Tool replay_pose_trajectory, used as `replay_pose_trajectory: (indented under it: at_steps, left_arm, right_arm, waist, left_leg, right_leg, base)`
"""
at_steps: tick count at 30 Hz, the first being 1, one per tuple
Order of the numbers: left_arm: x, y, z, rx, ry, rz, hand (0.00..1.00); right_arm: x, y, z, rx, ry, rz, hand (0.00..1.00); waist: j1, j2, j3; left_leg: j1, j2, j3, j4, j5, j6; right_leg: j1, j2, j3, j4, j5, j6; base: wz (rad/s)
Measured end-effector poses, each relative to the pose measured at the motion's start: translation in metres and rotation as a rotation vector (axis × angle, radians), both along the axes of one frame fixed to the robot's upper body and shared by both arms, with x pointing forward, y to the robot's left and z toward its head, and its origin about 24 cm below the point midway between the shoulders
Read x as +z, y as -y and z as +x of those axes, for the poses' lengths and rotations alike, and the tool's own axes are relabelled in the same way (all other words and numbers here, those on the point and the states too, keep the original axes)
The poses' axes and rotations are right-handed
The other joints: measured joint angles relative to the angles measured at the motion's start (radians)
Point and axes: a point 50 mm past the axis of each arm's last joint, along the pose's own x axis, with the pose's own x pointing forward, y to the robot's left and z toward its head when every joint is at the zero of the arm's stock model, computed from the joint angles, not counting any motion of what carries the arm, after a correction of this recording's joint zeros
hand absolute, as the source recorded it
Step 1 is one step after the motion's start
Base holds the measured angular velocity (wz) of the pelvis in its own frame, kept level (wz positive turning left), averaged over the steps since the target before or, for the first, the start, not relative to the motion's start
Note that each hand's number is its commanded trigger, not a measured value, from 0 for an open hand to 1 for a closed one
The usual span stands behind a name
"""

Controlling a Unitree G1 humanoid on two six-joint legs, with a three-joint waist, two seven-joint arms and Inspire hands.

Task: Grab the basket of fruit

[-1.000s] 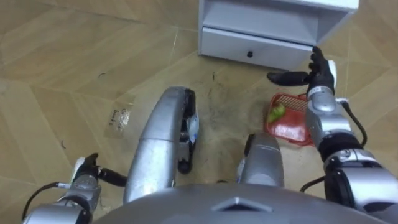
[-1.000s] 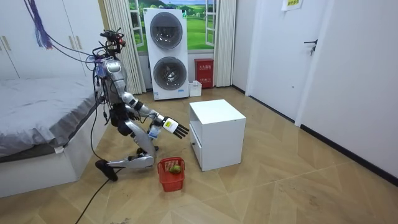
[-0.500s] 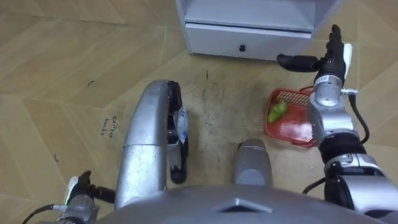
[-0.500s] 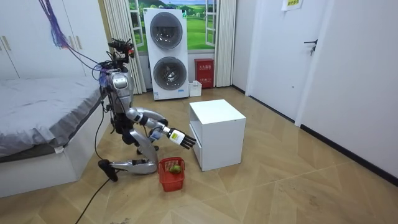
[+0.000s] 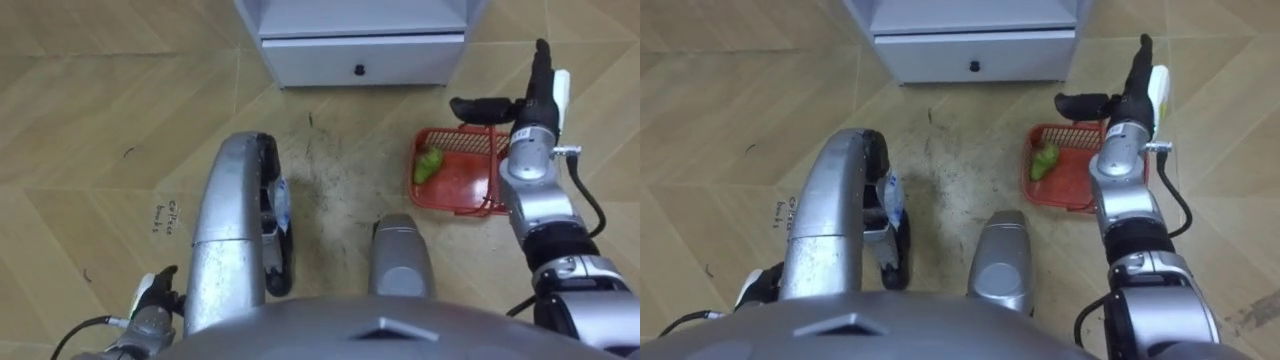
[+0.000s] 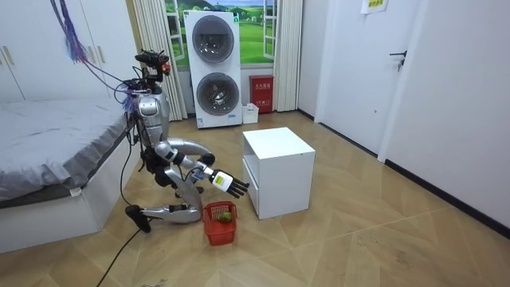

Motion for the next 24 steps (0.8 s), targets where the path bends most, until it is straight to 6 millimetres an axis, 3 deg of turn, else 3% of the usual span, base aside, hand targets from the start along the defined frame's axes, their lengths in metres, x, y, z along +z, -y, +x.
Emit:
replay_pose_trajectory:
  at_steps: [6,18,24]
  left_arm:
    - [-0.001,0.001,-0.006,0.011,-0.013,-0.004,0.0]
    - [-0.001,0.002,-0.004,0.006,-0.007,-0.007,0.0]
    - [-0.002,0.005,-0.005,-0.017,-0.015,-0.014,0.0]
  right_arm:
    - [-0.005,-0.001,-0.004,0.003,-0.027,0.001,0.0]
    - [-0.021,0.003,-0.015,-0.033,-0.115,0.053,0.0]
    - [-0.024,0.003,-0.017,-0.057,-0.13,0.09,0.0]
  waist:
    - [0.004,0.008,0.001]
    - [0.004,0.025,-0.0046]
    - [0.013,0.027,-0.0028]
  left_leg:
    - [-0.006,0.0,-0.003,-0.004,0.005,-0.011]
    - [-0.036,0.009,-0.008,-0.004,0.005,-0.012]
    - [-0.057,0.016,-0.007,-0.004,0.005,-0.012]
  right_leg:
    - [-0.017,0.009,0.022,0.009,-0.001,0.0]
    - [-0.045,0.021,0.016,0.014,-0.003,0.003]
    - [-0.064,0.023,0.009,0.013,-0.003,0.004]
  base:
    - [-0.08]
    - [0.01]
    - [0.04]
